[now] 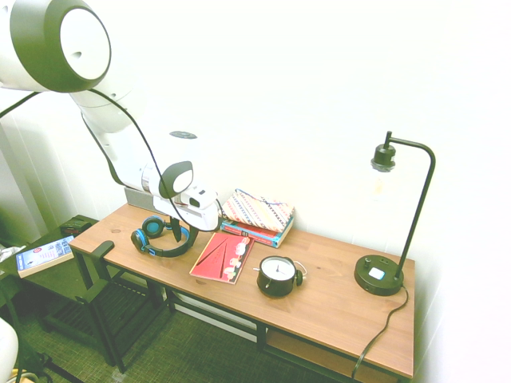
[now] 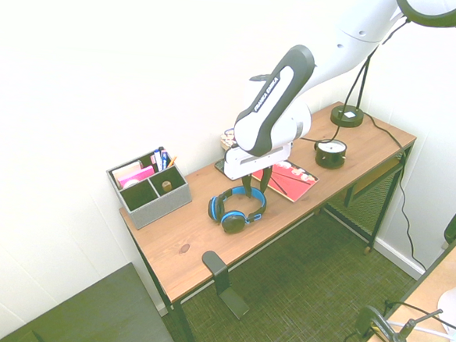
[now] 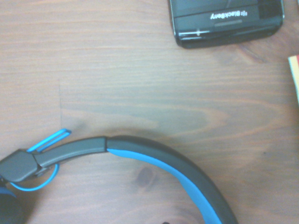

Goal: Hang the headphone

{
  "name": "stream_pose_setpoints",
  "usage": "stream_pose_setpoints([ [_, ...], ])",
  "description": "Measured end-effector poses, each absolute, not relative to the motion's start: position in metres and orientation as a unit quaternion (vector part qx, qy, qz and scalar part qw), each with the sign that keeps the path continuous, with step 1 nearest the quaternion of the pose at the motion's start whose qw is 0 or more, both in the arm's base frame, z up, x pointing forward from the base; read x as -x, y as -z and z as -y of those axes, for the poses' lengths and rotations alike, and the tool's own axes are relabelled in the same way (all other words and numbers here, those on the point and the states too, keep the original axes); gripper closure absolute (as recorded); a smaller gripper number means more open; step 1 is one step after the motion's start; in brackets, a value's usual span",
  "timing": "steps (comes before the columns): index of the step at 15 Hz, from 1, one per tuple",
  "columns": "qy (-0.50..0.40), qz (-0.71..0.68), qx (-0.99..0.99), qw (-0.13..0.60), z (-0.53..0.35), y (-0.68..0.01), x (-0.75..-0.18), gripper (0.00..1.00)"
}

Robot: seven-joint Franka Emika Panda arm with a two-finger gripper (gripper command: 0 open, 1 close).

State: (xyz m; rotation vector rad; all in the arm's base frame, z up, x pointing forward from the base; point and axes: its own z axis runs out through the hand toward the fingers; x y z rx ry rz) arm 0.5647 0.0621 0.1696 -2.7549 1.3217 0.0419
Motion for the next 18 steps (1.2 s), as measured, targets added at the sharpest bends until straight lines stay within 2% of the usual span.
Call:
stream_pose_setpoints([
  [10,-0.018,-0.432,0.900,0.049,-0.065,-0.164,-0.563,1.00],
  [14,0.009,-0.400,0.914,0.071,-0.087,-0.224,-0.560,1.00],
  [18,0.010,-0.345,0.936,0.074,-0.136,-0.268,-0.501,1.00],
])
